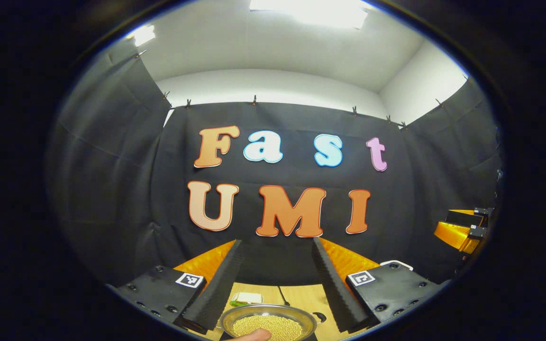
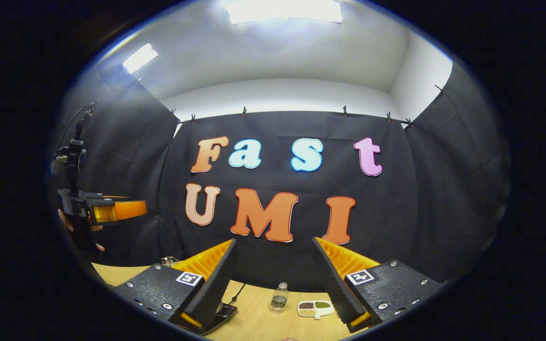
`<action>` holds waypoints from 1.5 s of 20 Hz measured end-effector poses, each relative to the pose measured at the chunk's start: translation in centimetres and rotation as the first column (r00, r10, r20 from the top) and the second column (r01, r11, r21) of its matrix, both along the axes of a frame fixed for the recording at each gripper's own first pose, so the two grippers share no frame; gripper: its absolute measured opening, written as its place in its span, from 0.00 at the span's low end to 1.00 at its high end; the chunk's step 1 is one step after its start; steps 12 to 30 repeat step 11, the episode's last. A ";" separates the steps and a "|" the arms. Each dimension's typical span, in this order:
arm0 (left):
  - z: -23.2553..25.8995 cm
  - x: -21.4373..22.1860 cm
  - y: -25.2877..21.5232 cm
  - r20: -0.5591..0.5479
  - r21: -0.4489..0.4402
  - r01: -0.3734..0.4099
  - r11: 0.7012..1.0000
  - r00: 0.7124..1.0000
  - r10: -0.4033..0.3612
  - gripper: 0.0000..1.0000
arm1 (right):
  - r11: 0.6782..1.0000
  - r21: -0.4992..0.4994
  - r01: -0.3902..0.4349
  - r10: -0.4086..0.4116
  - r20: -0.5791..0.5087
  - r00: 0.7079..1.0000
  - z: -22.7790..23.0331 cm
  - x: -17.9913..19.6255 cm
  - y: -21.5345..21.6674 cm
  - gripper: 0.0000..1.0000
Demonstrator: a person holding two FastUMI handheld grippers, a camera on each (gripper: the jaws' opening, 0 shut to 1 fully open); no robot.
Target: First push the handle of the pot to place it horizontally, then grasp the pot with both hands and set it on the induction cooktop.
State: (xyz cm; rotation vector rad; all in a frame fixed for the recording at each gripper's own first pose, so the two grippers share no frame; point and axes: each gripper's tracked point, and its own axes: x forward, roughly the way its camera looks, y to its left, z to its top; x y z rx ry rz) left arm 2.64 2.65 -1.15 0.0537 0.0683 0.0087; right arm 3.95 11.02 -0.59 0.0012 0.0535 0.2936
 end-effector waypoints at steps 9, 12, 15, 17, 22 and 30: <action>2.7 -1.1 -1.9 0.073 0.023 0.036 0.999 0.997 -0.037 0.98 | 1.000 -0.014 0.010 -0.008 0.115 0.993 2.3 -0.3 -1.2 0.95; 3.0 -1.1 -2.0 0.086 0.018 0.032 0.999 0.996 -0.034 0.98 | 0.999 0.020 0.045 -0.047 0.110 0.993 2.3 -0.1 -2.0 0.95; 3.0 -1.1 -2.0 0.086 0.018 0.032 0.999 0.996 -0.034 0.98 | 0.999 0.020 0.045 -0.047 0.110 0.993 2.3 -0.1 -2.0 0.95; 3.0 -1.1 -2.0 0.086 0.018 0.032 0.999 0.996 -0.034 0.98 | 0.999 0.020 0.045 -0.047 0.110 0.993 2.3 -0.1 -2.0 0.95; 3.0 -1.1 -2.0 0.086 0.018 0.032 0.999 0.996 -0.034 0.98 | 0.999 0.020 0.045 -0.047 0.110 0.993 2.3 -0.1 -2.0 0.95; 3.0 -1.1 -2.0 0.086 0.018 0.032 0.999 0.996 -0.034 0.98 | 0.999 0.020 0.045 -0.047 0.110 0.993 2.3 -0.1 -2.0 0.95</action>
